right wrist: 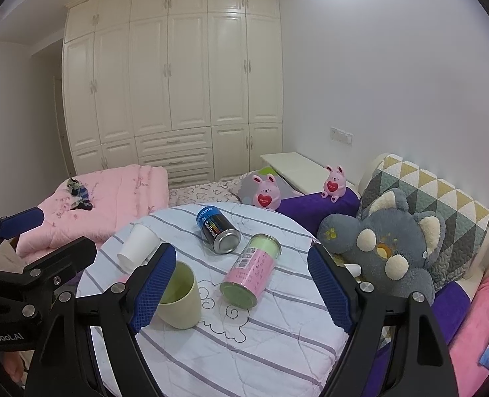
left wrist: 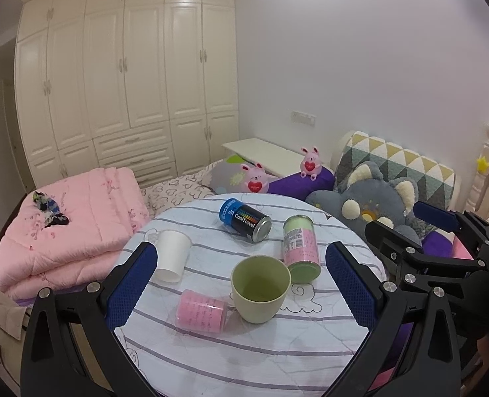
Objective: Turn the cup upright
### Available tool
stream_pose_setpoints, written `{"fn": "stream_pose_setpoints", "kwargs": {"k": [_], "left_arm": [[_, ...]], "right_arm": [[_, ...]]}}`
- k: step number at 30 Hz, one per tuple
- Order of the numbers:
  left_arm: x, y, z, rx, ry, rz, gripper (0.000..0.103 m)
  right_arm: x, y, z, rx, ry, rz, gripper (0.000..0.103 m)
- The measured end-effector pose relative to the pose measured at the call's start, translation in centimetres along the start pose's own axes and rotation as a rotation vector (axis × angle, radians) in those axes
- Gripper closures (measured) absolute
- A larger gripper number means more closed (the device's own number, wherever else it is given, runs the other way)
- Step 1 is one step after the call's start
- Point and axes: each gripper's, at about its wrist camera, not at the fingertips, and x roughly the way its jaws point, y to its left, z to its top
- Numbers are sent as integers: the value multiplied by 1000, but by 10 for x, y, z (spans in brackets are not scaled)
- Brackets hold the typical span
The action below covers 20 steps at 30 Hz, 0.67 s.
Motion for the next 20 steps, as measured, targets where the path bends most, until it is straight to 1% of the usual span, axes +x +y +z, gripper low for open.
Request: {"fn": "stream_pose_setpoints", "kwargs": {"k": [10, 15, 18, 20], "left_arm": [[2, -4, 2, 14, 1, -6, 0], [3, -3, 0, 2, -14, 33, 0], [6, -2, -1, 0, -7, 30, 0], [8, 0, -2, -4, 6, 13, 0]], "right_arm": [[2, -3, 0, 5, 14, -5, 20], [4, -3, 0, 7, 21, -4, 20], [6, -3, -1, 3, 29, -4, 20], [8, -3, -2, 1, 39, -2, 20]]}}
